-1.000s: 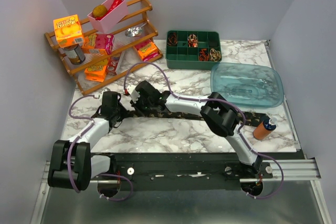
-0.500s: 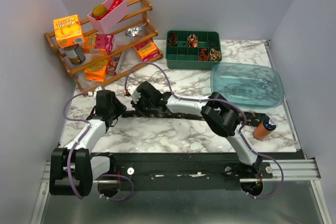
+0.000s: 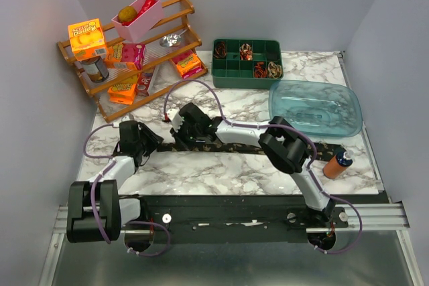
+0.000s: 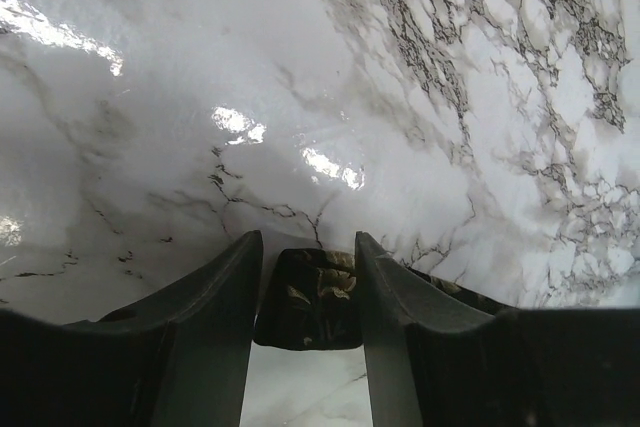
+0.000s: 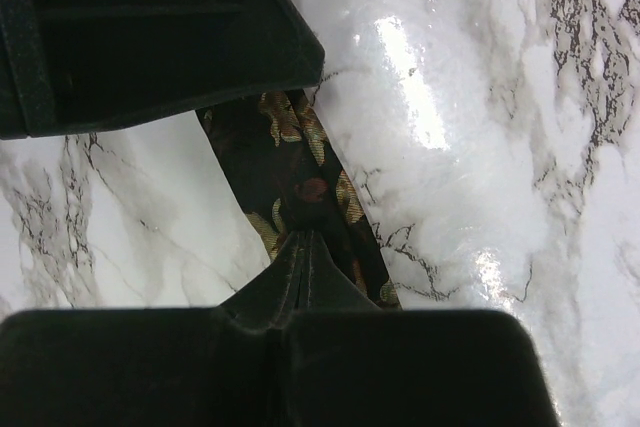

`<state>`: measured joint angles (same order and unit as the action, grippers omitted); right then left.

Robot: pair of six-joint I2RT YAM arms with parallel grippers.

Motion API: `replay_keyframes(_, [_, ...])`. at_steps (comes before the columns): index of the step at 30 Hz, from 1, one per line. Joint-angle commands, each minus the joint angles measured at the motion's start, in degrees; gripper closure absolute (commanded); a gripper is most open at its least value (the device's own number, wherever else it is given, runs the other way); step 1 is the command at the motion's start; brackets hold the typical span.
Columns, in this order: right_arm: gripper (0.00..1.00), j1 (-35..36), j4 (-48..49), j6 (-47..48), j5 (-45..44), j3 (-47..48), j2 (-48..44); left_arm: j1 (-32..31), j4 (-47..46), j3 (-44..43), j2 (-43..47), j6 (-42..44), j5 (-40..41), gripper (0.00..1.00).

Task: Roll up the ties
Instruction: Roll the tie at the center of the board.

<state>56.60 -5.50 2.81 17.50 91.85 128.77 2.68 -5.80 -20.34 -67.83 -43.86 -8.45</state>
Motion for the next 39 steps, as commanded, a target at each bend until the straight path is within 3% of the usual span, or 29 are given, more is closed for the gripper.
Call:
replay_keyframes(1, [0.99, -0.17, -10.58, 0.00, 0.61, -0.80, 3.50, 0.31, 0.17, 1.53, 1.73, -1.23, -2.10, 0.50])
replay_keyframes(26, [0.99, -2.54, -19.73, -5.00, -3.08, 6.93, 8.25, 0.31, -2.19, 3.64, 5.34, 0.00, -3.24, 0.55])
replay_keyframes(39, [0.99, -3.42, -20.34, -4.83, 0.25, 7.81, 7.81, 0.31, -1.32, 1.97, 1.47, 0.00, -2.98, 0.69])
